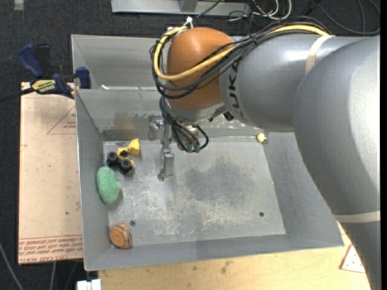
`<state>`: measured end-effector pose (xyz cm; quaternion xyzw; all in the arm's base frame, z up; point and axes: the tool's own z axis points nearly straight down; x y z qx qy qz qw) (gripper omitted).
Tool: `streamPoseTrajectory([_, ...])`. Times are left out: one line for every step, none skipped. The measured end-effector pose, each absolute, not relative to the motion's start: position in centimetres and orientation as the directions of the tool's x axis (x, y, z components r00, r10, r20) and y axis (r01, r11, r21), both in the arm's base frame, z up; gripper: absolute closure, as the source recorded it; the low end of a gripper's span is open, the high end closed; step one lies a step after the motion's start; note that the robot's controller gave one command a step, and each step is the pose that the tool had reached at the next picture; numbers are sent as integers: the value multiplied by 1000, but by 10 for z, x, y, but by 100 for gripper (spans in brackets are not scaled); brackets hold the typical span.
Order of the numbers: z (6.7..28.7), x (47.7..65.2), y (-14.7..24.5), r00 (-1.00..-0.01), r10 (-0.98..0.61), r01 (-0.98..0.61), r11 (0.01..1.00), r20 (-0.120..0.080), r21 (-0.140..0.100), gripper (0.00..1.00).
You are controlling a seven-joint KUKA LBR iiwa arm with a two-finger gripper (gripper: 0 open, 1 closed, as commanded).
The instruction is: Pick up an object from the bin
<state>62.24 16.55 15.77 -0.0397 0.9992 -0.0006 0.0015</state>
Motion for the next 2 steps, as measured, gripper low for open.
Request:
streamPoseTrajectory([130,630,194,-981,-192,-192,981,-7,6,0])
streamPoseTrajectory([127,638,200,-979,-203,-203,979,0,-1,0])
